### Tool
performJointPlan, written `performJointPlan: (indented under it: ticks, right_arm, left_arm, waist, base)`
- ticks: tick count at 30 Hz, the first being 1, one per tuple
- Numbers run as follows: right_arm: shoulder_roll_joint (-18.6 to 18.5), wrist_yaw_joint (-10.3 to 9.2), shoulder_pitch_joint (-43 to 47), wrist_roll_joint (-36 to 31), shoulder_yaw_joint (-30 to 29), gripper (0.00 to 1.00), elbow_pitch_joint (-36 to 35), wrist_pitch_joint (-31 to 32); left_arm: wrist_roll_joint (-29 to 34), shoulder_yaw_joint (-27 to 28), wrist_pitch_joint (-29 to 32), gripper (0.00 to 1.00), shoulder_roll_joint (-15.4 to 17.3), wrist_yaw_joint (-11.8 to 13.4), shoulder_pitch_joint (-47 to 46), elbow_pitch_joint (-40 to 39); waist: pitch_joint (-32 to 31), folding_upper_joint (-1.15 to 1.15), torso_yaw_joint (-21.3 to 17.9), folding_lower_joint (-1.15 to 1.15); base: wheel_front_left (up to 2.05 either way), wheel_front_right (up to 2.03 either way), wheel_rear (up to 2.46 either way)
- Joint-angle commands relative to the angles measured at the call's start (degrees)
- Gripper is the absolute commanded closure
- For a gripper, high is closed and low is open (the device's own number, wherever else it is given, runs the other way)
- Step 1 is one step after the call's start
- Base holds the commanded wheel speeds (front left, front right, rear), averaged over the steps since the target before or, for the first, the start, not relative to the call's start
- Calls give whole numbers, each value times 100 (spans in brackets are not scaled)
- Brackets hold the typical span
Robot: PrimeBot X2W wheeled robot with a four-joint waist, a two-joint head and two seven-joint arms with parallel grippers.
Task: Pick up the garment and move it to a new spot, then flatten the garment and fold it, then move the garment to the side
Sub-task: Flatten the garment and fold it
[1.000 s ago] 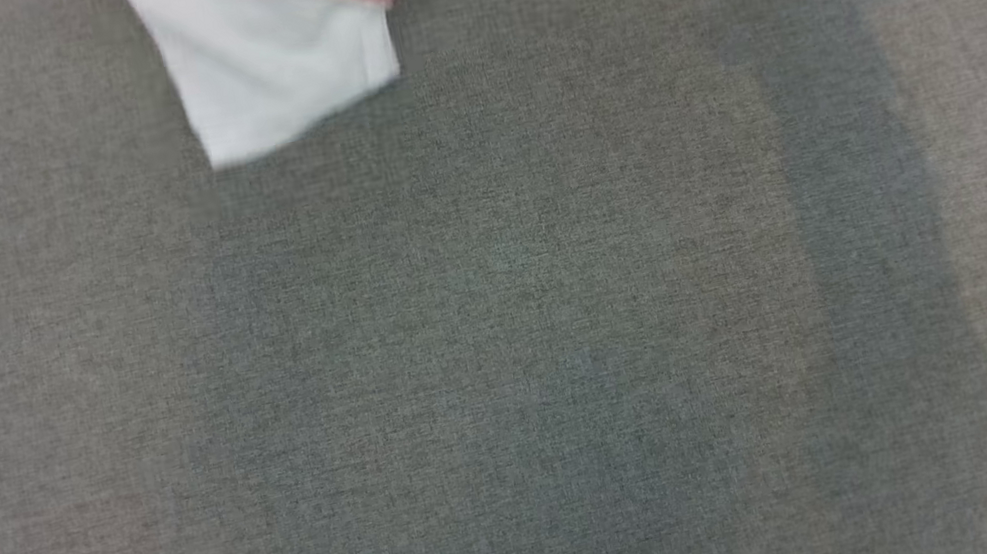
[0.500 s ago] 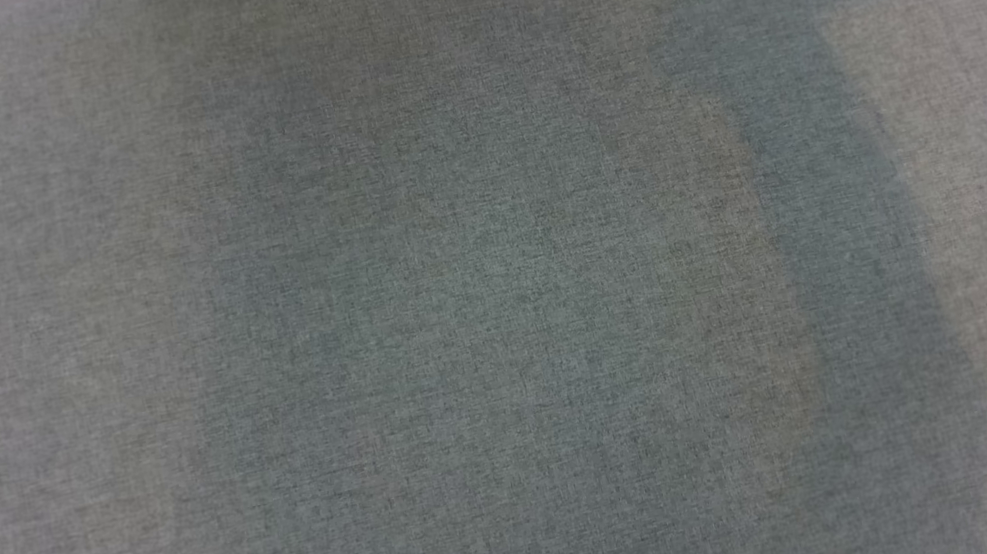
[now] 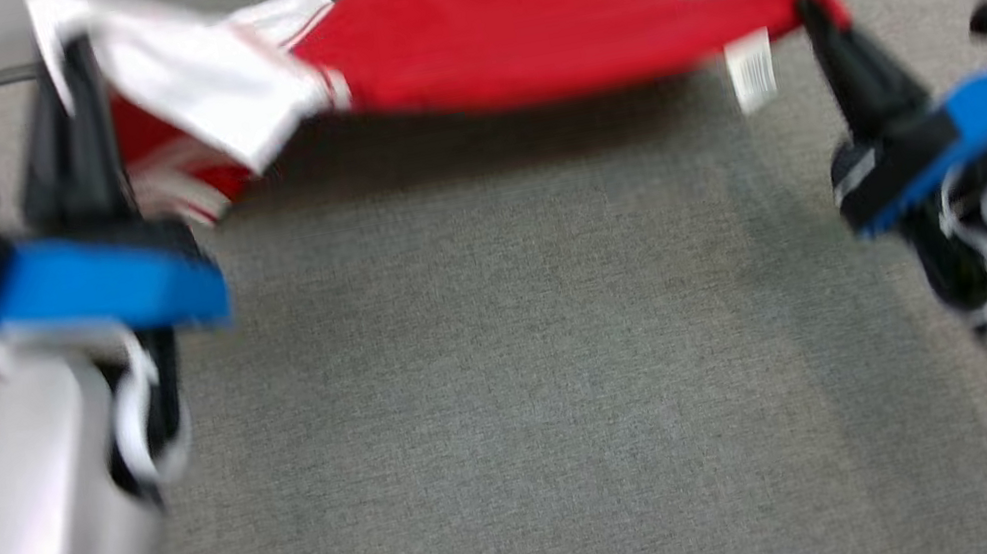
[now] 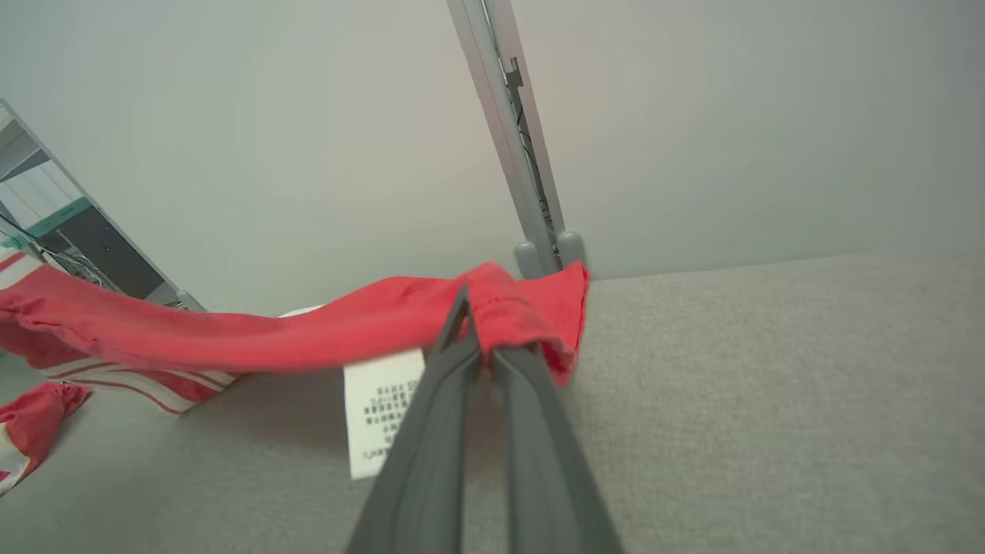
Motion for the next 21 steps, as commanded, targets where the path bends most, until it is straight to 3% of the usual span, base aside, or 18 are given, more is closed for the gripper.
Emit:
performJointPlan:
  ticks: [1,11,14,21]
  right_arm:
    - [-58,2,335,30,-30,100,-120,-26]
    - [-105,2,2581,168,-168,100,-733,-29]
    - [-171,1,3069,43,-277,100,-713,-29]
    - [-215,1,4094,-57,-501,100,-796,-25]
  left_arm:
    - [72,118,-24,100,-44,85,402,-248]
    - [471,387,-24,100,-444,446,3592,-1473]
    - [436,359,-24,100,-558,482,4212,-1664]
    - [505,152,68,100,-449,557,5163,-1910]
  waist:
    - [-100,0,-42,1]
    - [-808,0,29,1]
    - [-1008,0,84,1]
    - [-1374,0,221,1]
  base:
    - [0,0,0]
    - [0,0,0]
    - [0,0,0]
    - [0,0,0]
